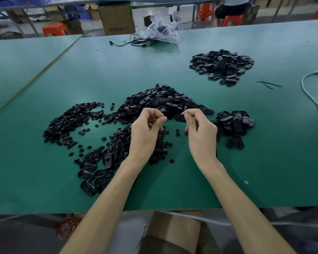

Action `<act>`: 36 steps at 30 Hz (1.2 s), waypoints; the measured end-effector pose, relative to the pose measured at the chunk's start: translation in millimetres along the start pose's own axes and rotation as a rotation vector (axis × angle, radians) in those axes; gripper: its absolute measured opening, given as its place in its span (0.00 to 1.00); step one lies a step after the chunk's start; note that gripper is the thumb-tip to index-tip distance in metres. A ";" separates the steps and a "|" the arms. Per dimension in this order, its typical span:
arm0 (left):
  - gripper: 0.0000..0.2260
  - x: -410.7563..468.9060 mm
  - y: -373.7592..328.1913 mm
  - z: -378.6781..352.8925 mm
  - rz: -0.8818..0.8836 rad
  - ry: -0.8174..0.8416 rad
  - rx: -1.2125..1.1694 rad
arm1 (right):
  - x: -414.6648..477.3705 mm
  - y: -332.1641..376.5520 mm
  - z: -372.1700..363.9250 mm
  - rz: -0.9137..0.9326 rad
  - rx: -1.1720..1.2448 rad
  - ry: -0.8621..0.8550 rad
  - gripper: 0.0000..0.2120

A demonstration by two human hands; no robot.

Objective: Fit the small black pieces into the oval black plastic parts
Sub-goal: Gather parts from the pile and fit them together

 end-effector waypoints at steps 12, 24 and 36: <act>0.04 -5.2 -8.2 0.9 -0.060 -0.014 -0.067 | 0.5 -1.4 -4.8 0.072 0.053 0.064 0.07; 0.08 -3.9 -6.5 1.3 -0.051 0.013 -0.061 | 0.6 -0.9 -5.7 0.070 0.081 0.085 0.14; 0.05 -3.5 -3.2 2.0 -0.003 0.031 -0.100 | -0.3 -4.3 -3.9 -0.048 0.127 0.062 0.12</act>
Point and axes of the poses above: each hand's wrist, its own x-axis towards the middle knuckle, its own z-axis out of the back of the hand, y = z × x, the point moved 3 cm from there along x, towards the middle knuckle, and after that the axes turned 11 degrees about z, right-handed, at the moved point
